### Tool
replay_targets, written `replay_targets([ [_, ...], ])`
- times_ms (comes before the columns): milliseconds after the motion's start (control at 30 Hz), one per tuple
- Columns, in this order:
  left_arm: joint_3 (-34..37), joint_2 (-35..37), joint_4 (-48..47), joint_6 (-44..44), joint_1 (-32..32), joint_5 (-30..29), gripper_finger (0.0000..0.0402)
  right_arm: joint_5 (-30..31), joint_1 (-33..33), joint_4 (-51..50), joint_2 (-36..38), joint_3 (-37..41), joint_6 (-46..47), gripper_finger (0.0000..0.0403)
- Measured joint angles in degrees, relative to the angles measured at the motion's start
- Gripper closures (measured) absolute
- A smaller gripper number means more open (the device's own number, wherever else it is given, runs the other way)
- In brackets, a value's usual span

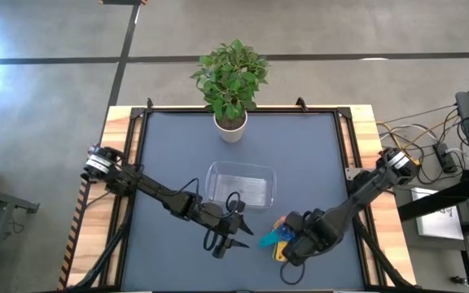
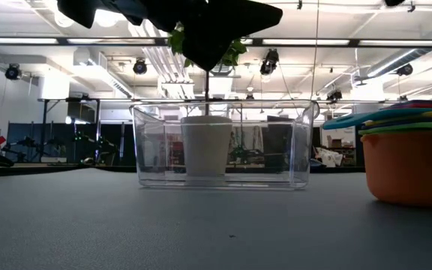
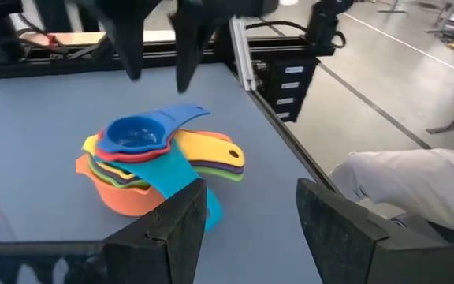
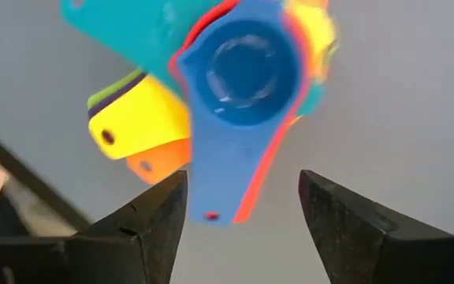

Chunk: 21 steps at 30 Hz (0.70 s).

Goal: Nest measuring cups in basket
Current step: Adjust the stacked measuring cups

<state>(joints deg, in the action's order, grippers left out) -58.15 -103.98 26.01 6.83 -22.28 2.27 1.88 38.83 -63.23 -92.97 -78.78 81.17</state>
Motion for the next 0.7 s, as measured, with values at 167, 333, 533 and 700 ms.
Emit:
replay_targets([
  [167,0.0,0.0,-0.1,2.9,-0.2,-5.6,0.0223,7.2,5.3,-9.0,3.3,0.0,9.2,0.0209],
  [333,-0.1,0.0,-0.8,6.2,-0.2,-7.7,0.025,9.0,8.8,-9.6,3.9,0.1,15.4,0.0282],
  [533,-9.1,-0.9,-20.3,7.9,-1.0,-13.3,0.0348,9.1,9.3,-8.2,0.4,0.1,15.1,0.0381],
  [700,-21.8,-6.2,-41.4,8.6,-1.8,-16.9,0.0391,9.5,9.3,-8.2,-2.0,0.1,16.5,0.0394],
])
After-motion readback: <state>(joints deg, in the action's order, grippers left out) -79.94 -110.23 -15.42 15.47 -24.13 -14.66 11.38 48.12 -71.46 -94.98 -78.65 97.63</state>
